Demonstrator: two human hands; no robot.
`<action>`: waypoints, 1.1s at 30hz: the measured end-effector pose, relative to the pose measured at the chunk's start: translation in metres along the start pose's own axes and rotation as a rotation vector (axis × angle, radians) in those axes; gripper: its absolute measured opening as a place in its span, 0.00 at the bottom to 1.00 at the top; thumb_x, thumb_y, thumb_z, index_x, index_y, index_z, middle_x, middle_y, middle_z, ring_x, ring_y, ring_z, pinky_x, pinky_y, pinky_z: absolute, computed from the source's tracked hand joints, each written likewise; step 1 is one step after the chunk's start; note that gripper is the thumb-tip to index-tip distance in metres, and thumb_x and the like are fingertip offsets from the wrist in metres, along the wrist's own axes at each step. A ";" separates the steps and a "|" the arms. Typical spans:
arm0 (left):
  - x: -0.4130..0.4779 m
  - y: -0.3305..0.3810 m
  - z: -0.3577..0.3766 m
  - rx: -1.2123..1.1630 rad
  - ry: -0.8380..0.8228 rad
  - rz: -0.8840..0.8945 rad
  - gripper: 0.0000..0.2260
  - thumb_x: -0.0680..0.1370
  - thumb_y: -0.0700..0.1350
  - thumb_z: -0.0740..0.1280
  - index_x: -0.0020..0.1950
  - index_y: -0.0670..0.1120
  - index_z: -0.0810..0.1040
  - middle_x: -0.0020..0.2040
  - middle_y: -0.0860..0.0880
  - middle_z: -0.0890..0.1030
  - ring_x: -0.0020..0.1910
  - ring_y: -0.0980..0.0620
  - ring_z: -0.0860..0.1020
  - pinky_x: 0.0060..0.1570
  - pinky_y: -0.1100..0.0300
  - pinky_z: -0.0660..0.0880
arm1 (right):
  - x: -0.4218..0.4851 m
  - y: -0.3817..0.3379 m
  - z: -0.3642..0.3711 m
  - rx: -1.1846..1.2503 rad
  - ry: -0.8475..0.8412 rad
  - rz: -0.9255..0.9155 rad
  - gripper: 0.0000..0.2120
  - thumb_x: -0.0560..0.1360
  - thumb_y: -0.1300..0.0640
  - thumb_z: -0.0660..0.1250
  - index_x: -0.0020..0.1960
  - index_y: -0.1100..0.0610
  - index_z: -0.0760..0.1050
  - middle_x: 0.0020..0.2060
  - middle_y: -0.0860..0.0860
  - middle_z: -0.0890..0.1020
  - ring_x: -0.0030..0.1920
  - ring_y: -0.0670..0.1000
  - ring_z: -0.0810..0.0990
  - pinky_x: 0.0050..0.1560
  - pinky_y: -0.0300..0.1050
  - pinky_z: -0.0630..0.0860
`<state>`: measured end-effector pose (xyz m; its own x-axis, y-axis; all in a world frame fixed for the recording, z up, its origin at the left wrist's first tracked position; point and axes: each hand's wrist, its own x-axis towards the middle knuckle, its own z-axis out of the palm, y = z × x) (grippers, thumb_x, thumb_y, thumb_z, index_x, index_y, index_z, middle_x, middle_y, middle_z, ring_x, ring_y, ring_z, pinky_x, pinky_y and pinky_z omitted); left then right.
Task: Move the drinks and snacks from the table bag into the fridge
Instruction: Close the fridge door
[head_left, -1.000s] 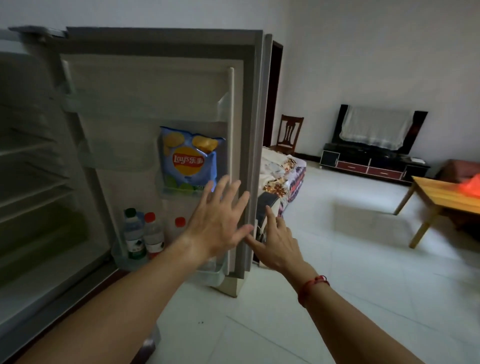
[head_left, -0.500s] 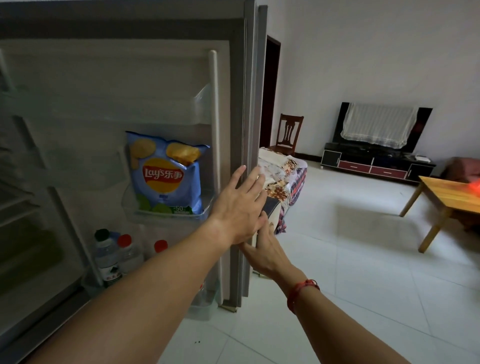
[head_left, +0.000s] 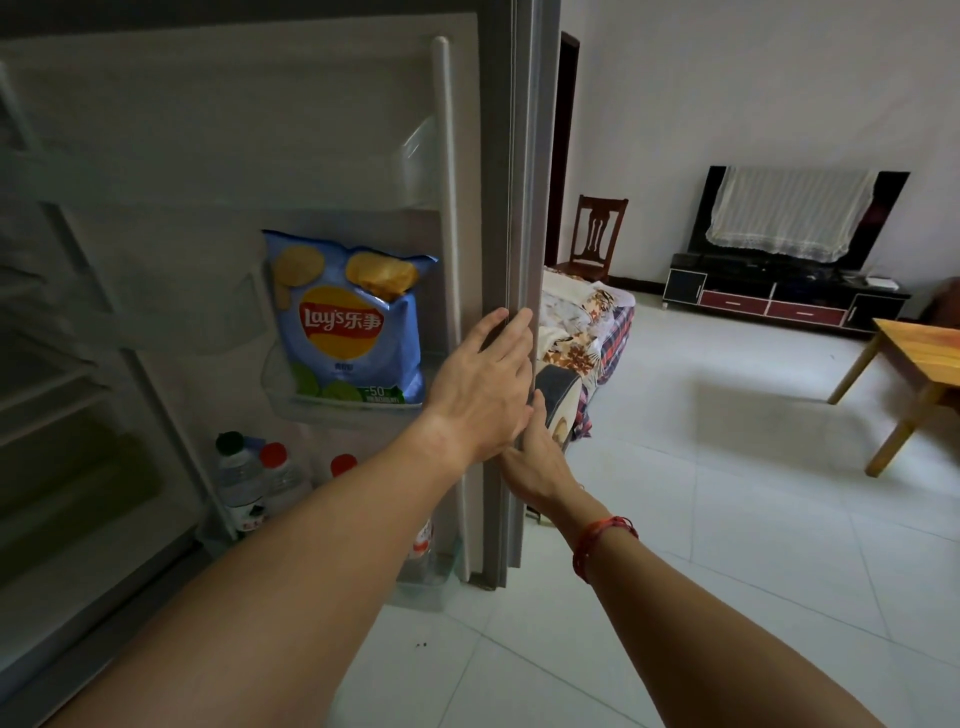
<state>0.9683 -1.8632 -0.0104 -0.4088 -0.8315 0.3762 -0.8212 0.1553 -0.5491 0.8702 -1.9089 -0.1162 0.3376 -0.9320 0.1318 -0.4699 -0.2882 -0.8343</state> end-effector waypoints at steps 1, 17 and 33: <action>-0.002 0.001 -0.001 -0.007 0.009 -0.003 0.29 0.82 0.57 0.51 0.73 0.37 0.67 0.78 0.38 0.58 0.79 0.43 0.46 0.77 0.45 0.42 | -0.003 -0.001 0.000 0.008 0.011 -0.003 0.44 0.80 0.42 0.64 0.82 0.55 0.39 0.82 0.59 0.50 0.79 0.59 0.59 0.77 0.54 0.62; -0.113 0.004 -0.028 -0.092 0.177 -0.017 0.31 0.79 0.55 0.58 0.77 0.38 0.59 0.77 0.38 0.60 0.79 0.43 0.53 0.76 0.43 0.51 | -0.118 -0.027 0.038 -0.010 0.146 -0.004 0.38 0.81 0.38 0.61 0.82 0.49 0.47 0.77 0.55 0.65 0.74 0.55 0.67 0.68 0.50 0.68; -0.302 0.001 -0.073 -0.321 0.283 -0.369 0.35 0.77 0.54 0.65 0.79 0.40 0.56 0.79 0.43 0.56 0.79 0.46 0.53 0.75 0.43 0.56 | -0.232 -0.088 0.124 0.050 -0.115 -0.310 0.28 0.82 0.45 0.62 0.79 0.44 0.57 0.68 0.44 0.74 0.65 0.44 0.74 0.63 0.54 0.78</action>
<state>1.0622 -1.5726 -0.0701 -0.1265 -0.6930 0.7097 -0.9917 0.0728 -0.1057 0.9345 -1.6401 -0.1394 0.5491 -0.7701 0.3247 -0.2911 -0.5404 -0.7894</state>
